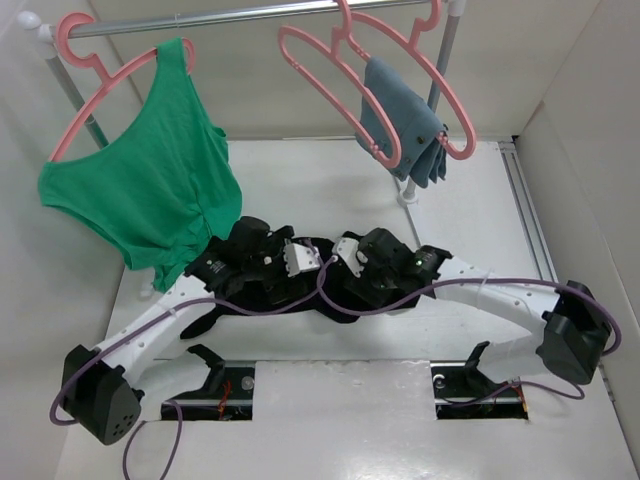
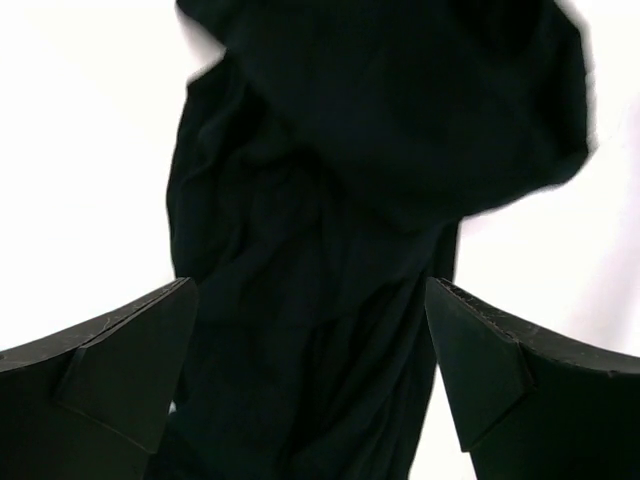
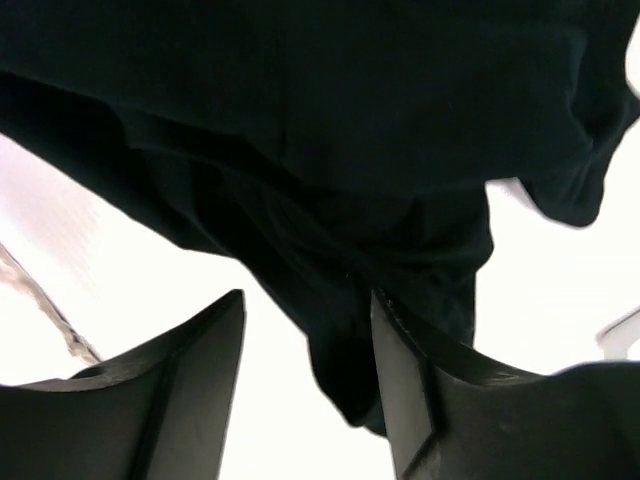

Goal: Place the t-shirt on the hanger
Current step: Move the tshirt to the center of the board

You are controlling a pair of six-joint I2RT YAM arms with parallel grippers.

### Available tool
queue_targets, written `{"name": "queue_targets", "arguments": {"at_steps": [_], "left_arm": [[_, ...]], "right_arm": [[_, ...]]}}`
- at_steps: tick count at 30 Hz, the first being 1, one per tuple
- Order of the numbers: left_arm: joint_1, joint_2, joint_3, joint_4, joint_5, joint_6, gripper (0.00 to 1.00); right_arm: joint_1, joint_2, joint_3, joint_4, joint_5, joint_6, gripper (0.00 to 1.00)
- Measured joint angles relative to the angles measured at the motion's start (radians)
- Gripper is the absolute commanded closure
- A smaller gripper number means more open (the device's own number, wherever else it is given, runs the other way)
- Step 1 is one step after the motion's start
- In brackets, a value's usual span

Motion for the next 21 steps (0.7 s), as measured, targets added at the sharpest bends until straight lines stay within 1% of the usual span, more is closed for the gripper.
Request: {"name": "queue_targets", "arguments": {"at_steps": [2, 5, 7, 8, 9, 10, 11, 16, 17, 18, 20, 21], "left_arm": [[-0.025, 0.012, 0.03, -0.005, 0.005, -0.018, 0.1], [-0.035, 0.031, 0.085, 0.009, 0.042, -0.042, 0.15], [-0.049, 0.046, 0.114, 0.035, 0.07, -0.059, 0.15], [-0.056, 0.052, 0.118, 0.041, 0.077, -0.063, 0.12], [-0.064, 0.058, 0.118, 0.048, 0.087, -0.07, 0.07], [-0.072, 0.066, 0.117, 0.05, 0.1, -0.077, 0.06], [-0.08, 0.072, 0.111, 0.061, 0.114, -0.09, 0.06], [-0.104, 0.079, 0.021, 0.15, 0.158, -0.156, 0.05], [-0.111, 0.083, 0.001, 0.171, 0.163, -0.175, 0.05], [-0.117, 0.087, -0.014, 0.19, 0.162, -0.19, 0.08], [-0.126, 0.097, -0.038, 0.226, 0.162, -0.219, 0.16], [-0.129, 0.1, -0.049, 0.243, 0.162, -0.232, 0.2]], "right_arm": [[-0.01, -0.029, -0.032, 0.018, -0.011, 0.024, 0.46], [-0.009, -0.058, -0.036, 0.082, -0.042, 0.04, 0.47], [-0.01, -0.064, -0.036, 0.131, -0.065, 0.041, 0.47], [-0.009, -0.064, -0.036, 0.149, -0.076, 0.04, 0.49], [-0.01, -0.061, -0.036, 0.171, -0.093, 0.037, 0.51], [-0.009, -0.059, -0.036, 0.18, -0.103, 0.034, 0.52], [-0.01, -0.056, -0.037, 0.192, -0.117, 0.033, 0.53], [-0.012, -0.063, -0.082, 0.233, -0.164, 0.036, 0.53], [-0.016, -0.069, -0.092, 0.233, -0.168, 0.046, 0.49], [-0.021, -0.079, -0.101, 0.238, -0.172, 0.058, 0.45], [-0.034, -0.116, -0.123, 0.264, -0.176, 0.093, 0.41], [-0.039, -0.142, -0.133, 0.276, -0.172, 0.115, 0.36]]}}
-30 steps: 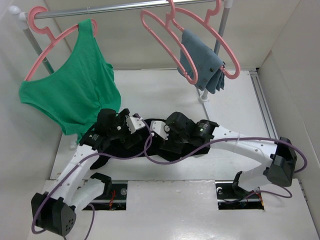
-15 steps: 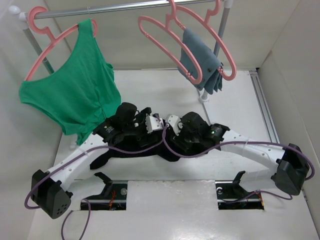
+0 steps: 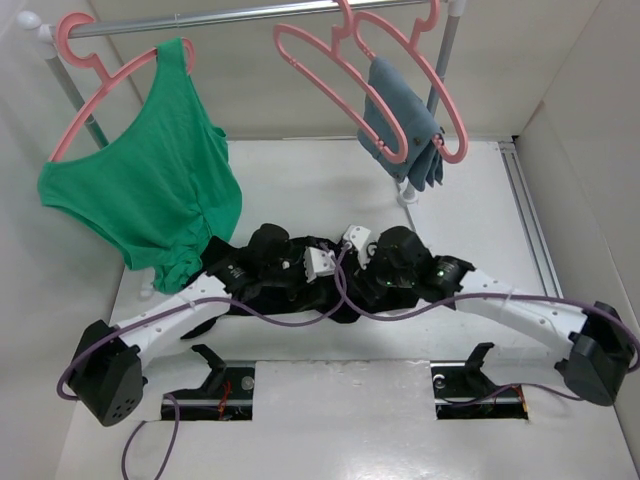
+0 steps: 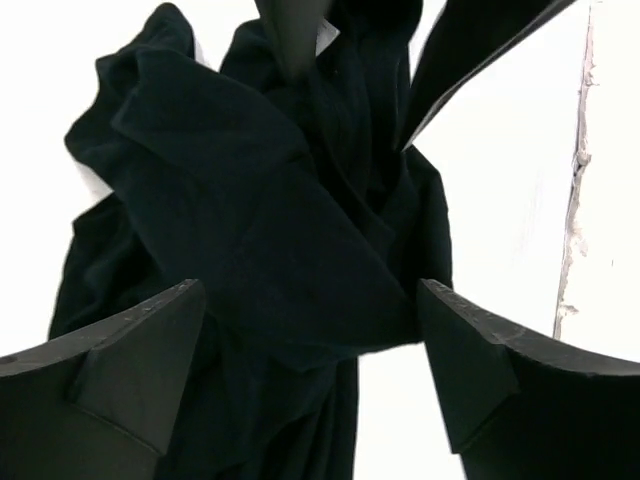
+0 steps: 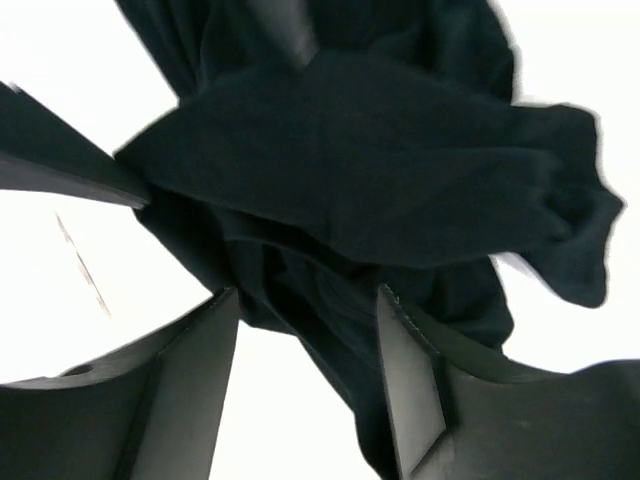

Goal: Place the t-shirt on the hanger
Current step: Move the tshirt to the center of the board

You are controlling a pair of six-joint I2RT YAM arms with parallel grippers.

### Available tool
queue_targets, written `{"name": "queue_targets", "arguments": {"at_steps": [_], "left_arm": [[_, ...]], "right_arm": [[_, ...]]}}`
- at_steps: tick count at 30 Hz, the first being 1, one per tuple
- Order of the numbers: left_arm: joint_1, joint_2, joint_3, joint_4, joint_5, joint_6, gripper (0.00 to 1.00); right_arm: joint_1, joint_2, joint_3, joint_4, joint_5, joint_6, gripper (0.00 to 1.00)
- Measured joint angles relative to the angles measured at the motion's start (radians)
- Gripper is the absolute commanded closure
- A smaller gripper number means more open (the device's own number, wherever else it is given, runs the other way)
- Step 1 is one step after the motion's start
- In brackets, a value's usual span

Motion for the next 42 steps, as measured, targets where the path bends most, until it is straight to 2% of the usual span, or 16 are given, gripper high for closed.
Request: {"name": "queue_targets", "arguments": {"at_steps": [3, 5, 6, 7, 8, 16, 20, 21, 25, 29, 33, 42], "left_arm": [[-0.006, 0.002, -0.035, 0.039, -0.002, -0.026, 0.38], [-0.008, 0.001, -0.054, 0.054, -0.006, -0.04, 0.63], [-0.008, 0.001, -0.063, 0.061, -0.016, -0.051, 0.86], [-0.008, 0.0, -0.072, 0.071, -0.033, -0.066, 0.95], [-0.009, -0.002, -0.079, 0.08, -0.048, -0.077, 1.0], [-0.012, -0.073, -0.103, 0.122, -0.188, -0.219, 1.0], [-0.012, -0.093, -0.103, 0.13, -0.214, -0.29, 1.0], [-0.012, -0.095, -0.103, 0.13, -0.22, -0.301, 1.0], [-0.012, -0.095, -0.103, 0.123, -0.229, -0.313, 1.0], [-0.012, -0.095, -0.105, 0.12, -0.241, -0.309, 1.0], [-0.012, -0.095, -0.114, 0.121, -0.246, -0.309, 1.0], [-0.012, -0.106, -0.135, 0.144, -0.245, -0.309, 1.0]], "right_arm": [[-0.007, -0.09, -0.029, 0.031, 0.034, 0.075, 0.31], [-0.011, -0.142, -0.041, 0.041, 0.061, 0.126, 0.31], [-0.013, -0.165, -0.049, 0.05, 0.071, 0.152, 0.31], [-0.016, -0.181, -0.053, 0.054, 0.078, 0.176, 0.31], [-0.017, -0.194, -0.057, 0.062, 0.086, 0.203, 0.31], [-0.018, -0.237, -0.085, 0.112, 0.141, 0.438, 0.31], [-0.018, -0.227, -0.085, 0.125, 0.146, 0.537, 0.41], [-0.018, -0.219, -0.085, 0.132, 0.145, 0.564, 0.48], [-0.017, -0.181, -0.118, 0.195, 0.124, 0.687, 0.6], [0.004, -0.122, -0.198, 0.288, 0.105, 0.807, 0.6], [0.048, -0.054, -0.219, 0.342, 0.1, 0.884, 0.51], [0.07, -0.023, -0.222, 0.407, 0.111, 0.948, 0.47]]}}
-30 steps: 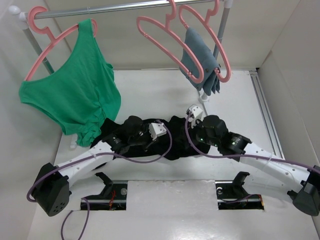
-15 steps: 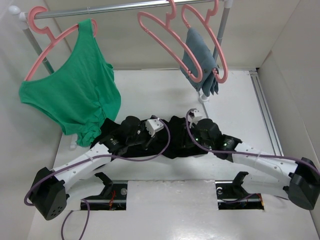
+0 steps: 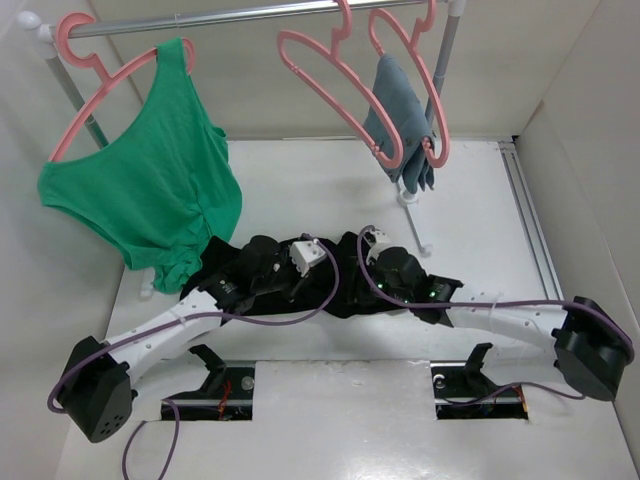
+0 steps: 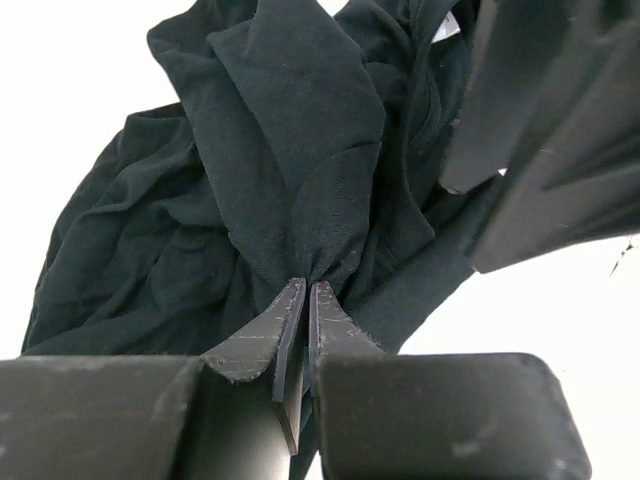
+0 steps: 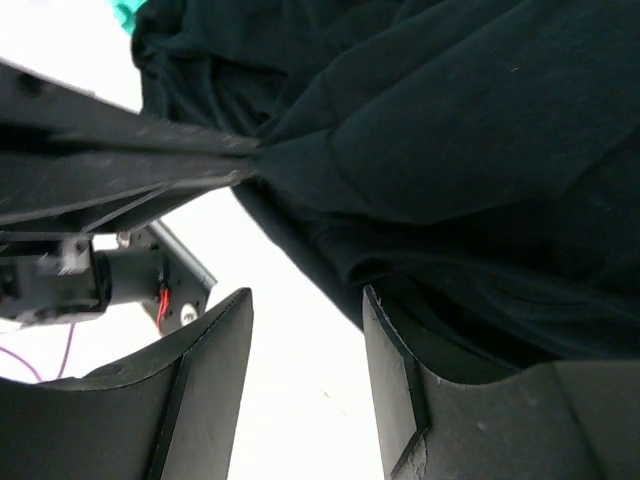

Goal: Place the t-shirt on the hanger
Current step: Move the tshirt to the center of the board

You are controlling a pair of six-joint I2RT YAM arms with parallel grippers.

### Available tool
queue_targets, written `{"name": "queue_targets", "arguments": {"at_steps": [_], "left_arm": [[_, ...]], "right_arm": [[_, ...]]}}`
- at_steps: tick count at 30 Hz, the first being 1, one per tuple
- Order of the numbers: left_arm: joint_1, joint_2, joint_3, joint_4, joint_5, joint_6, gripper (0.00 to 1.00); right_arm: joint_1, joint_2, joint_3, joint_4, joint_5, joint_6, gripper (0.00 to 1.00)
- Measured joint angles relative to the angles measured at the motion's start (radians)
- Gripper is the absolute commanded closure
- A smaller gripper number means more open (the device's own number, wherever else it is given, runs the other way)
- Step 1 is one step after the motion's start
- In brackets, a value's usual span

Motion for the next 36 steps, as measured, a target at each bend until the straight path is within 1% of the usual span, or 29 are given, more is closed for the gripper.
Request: {"name": "queue_targets", "arguments": {"at_steps": [3, 7, 9, 10, 12, 13, 15, 17, 21, 26, 29, 30, 32, 33, 34, 36], "left_arm": [[0.0, -0.011, -0.008, 0.003, 0.0, 0.0, 1.0], [0.0, -0.014, -0.009, 0.003, -0.001, 0.0, 1.0], [0.0, -0.016, -0.009, 0.003, -0.003, 0.0, 1.0], [0.0, -0.016, -0.009, 0.004, -0.003, 0.0, 1.0], [0.0, -0.02, -0.009, 0.002, -0.006, 0.002, 1.0], [0.0, -0.024, -0.009, 0.003, -0.01, 0.004, 1.0], [0.0, -0.032, -0.012, 0.003, -0.018, 0.007, 1.0], [0.0, -0.036, -0.018, 0.003, -0.026, 0.008, 1.0], [0.0, -0.037, -0.022, 0.002, -0.033, 0.016, 1.0], [0.0, -0.037, -0.023, 0.003, -0.037, 0.019, 1.0], [0.0, -0.037, -0.024, 0.003, -0.038, 0.019, 1.0], [0.0, -0.036, -0.024, 0.003, -0.039, 0.019, 1.0], [0.0, -0.036, -0.025, 0.003, -0.04, 0.019, 1.0], [0.0, -0.036, -0.025, 0.003, -0.042, 0.019, 1.0], [0.0, -0.035, -0.026, 0.003, -0.046, 0.019, 1.0], [0.0, -0.035, -0.027, 0.003, -0.058, 0.019, 1.0]], "right_arm": [[0.0, 0.047, 0.0, 0.021, 0.014, 0.009, 0.47], [0.0, 0.164, 0.021, 0.024, 0.004, 0.006, 0.48], [0.0, 0.204, 0.033, 0.023, -0.001, 0.004, 0.53], [0.0, 0.21, 0.034, 0.023, 0.0, 0.004, 0.59], [0.0, 0.209, 0.034, 0.024, 0.008, 0.003, 0.64], [0.0, 0.204, 0.034, 0.024, 0.016, 0.003, 0.62], [0.0, 0.194, 0.034, 0.025, 0.029, 0.003, 0.55], [0.0, 0.187, 0.036, 0.032, 0.039, -0.01, 0.51], [0.0, 0.192, 0.059, 0.046, 0.037, -0.045, 0.5], [-0.013, 0.235, 0.084, 0.092, 0.008, -0.071, 0.49], [-0.026, 0.264, 0.087, 0.119, -0.012, -0.078, 0.57], [-0.031, 0.272, 0.087, 0.126, -0.019, -0.079, 0.62], [-0.037, 0.279, 0.087, 0.138, -0.028, -0.085, 0.88], [-0.043, 0.279, 0.087, 0.144, -0.032, -0.087, 0.98], [-0.05, 0.278, 0.087, 0.151, -0.034, -0.09, 1.0], [-0.06, 0.276, 0.087, 0.158, -0.047, -0.093, 1.0]]}}
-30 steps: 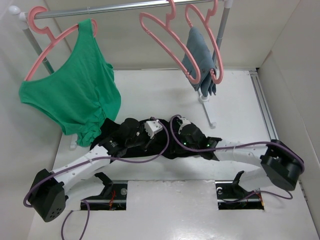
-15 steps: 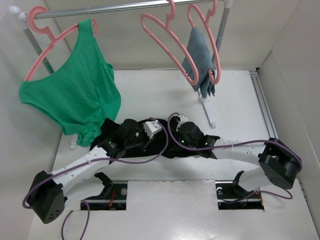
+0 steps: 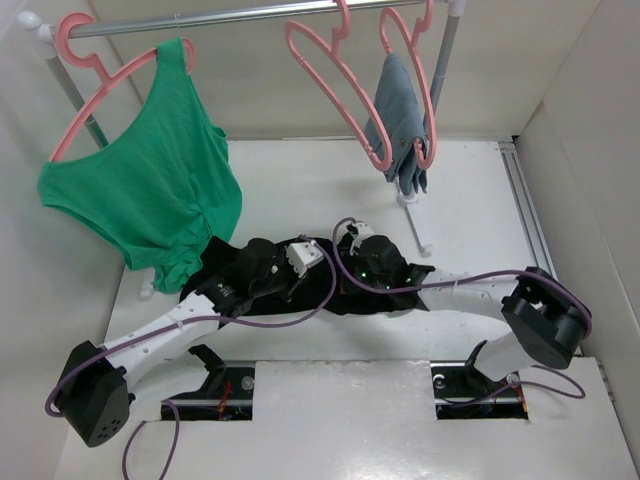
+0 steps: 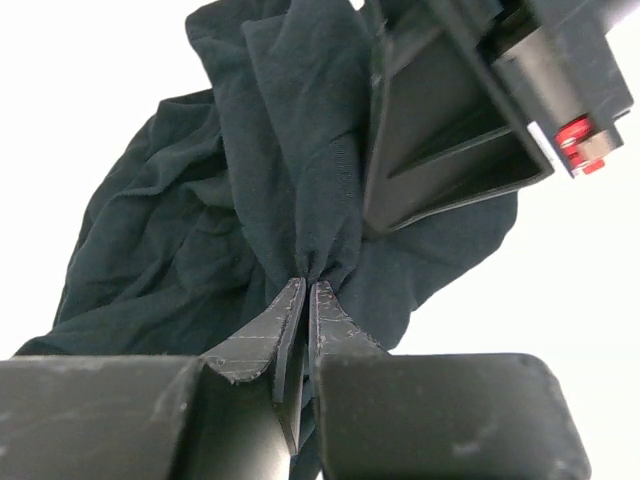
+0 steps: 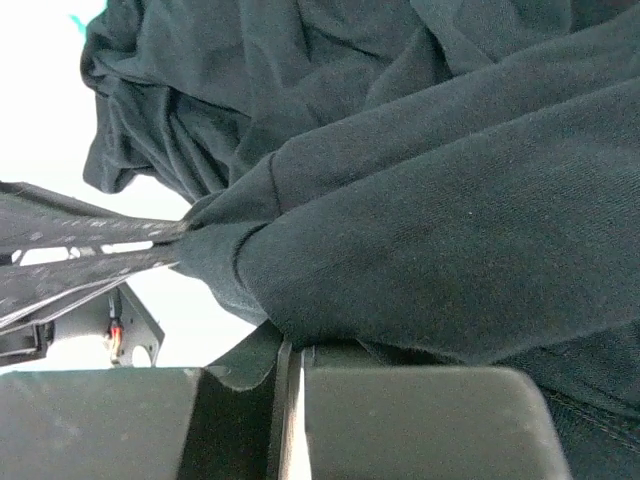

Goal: Place the t-shirt on the hanger
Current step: Move the tshirt to the center of the board

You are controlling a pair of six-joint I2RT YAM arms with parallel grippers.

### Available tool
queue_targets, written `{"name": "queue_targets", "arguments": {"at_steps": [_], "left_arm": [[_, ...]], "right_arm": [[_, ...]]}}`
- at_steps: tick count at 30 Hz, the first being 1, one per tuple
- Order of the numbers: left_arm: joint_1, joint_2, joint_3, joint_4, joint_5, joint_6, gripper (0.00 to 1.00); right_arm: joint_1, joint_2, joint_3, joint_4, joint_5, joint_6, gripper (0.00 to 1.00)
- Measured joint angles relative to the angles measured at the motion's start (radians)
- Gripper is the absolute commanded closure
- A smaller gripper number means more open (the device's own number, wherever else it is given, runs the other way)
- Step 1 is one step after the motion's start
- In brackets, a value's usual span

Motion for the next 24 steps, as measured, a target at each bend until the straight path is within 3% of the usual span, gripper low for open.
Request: {"name": "queue_targets", "arguments": {"at_steps": [3, 8, 10, 14, 15, 16, 20, 24], "left_arm": [[0.008, 0.006, 0.0, 0.0, -0.026, 0.002, 1.0], [0.094, 0.038, 0.029, -0.023, -0.079, 0.014, 1.0], [0.127, 0.05, 0.06, -0.026, -0.074, 0.014, 0.88], [0.157, 0.051, 0.146, -0.057, -0.061, 0.043, 0.79], [0.165, 0.05, 0.162, -0.071, -0.058, 0.051, 0.75], [0.169, 0.046, 0.177, -0.087, -0.051, 0.062, 0.62], [0.17, -0.002, 0.234, -0.179, -0.011, 0.106, 0.33], [0.171, -0.129, 0.289, -0.255, 0.064, 0.137, 0.1]], "right_arm": [[-0.018, -0.037, -0.007, -0.004, -0.03, -0.031, 1.0], [-0.052, -0.23, 0.028, -0.126, -0.101, -0.198, 1.0], [-0.059, -0.286, 0.093, -0.195, -0.126, -0.288, 1.0], [-0.06, -0.321, 0.233, -0.317, -0.188, -0.446, 1.0], [-0.06, -0.321, 0.267, -0.343, -0.203, -0.48, 1.0], [-0.06, -0.317, 0.297, -0.365, -0.216, -0.512, 1.0], [-0.06, -0.293, 0.375, -0.43, -0.247, -0.604, 1.0], [-0.06, -0.275, 0.391, -0.463, -0.256, -0.65, 1.0]]}}
